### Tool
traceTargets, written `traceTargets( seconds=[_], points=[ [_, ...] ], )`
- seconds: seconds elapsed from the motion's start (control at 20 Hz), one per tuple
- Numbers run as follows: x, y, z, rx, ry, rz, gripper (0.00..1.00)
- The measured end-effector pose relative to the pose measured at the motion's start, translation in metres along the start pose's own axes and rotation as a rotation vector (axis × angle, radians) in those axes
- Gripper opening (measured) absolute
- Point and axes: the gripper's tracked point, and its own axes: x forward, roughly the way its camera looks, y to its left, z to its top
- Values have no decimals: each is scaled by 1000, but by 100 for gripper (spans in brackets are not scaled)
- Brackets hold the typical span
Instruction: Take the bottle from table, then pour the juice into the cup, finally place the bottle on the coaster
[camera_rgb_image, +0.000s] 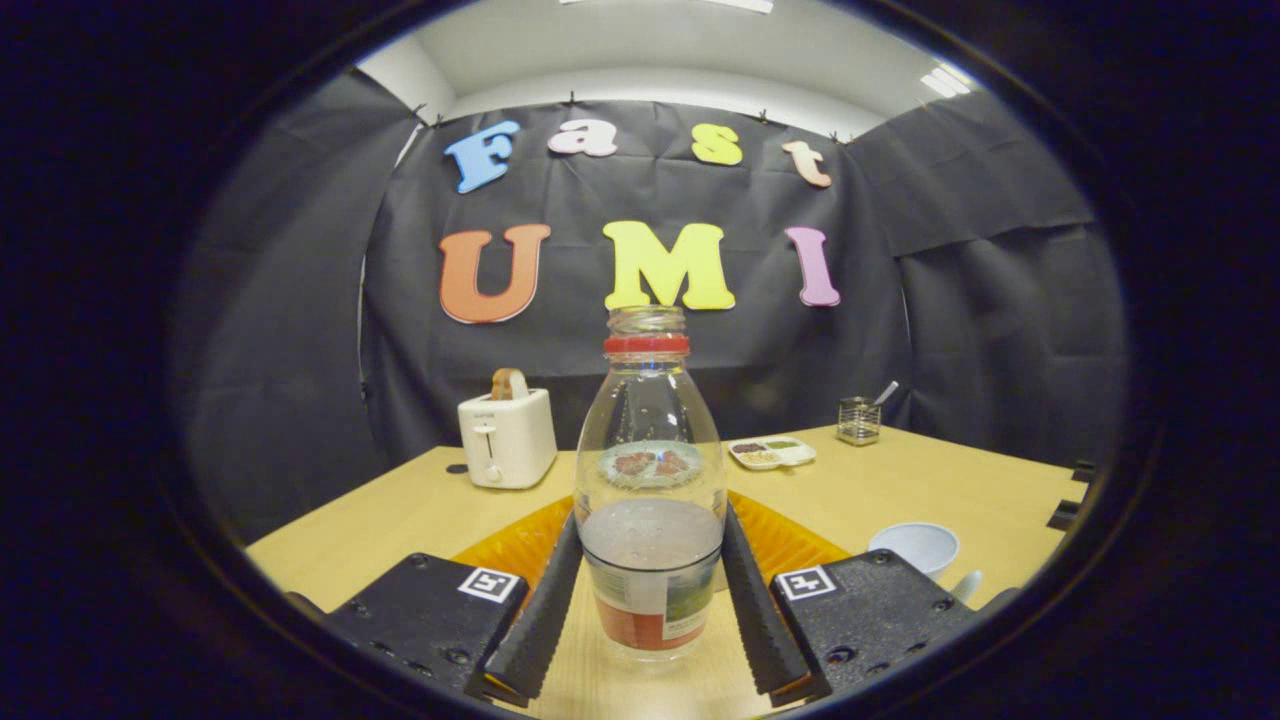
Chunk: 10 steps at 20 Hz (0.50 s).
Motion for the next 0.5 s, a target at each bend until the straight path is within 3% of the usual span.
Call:
traceTargets(
  seconds=[0.3,0.5],
  points=[
    [-3,11,1,134,24,46,79],
    [-6,20,6,310,33,95,78]
  ],
)
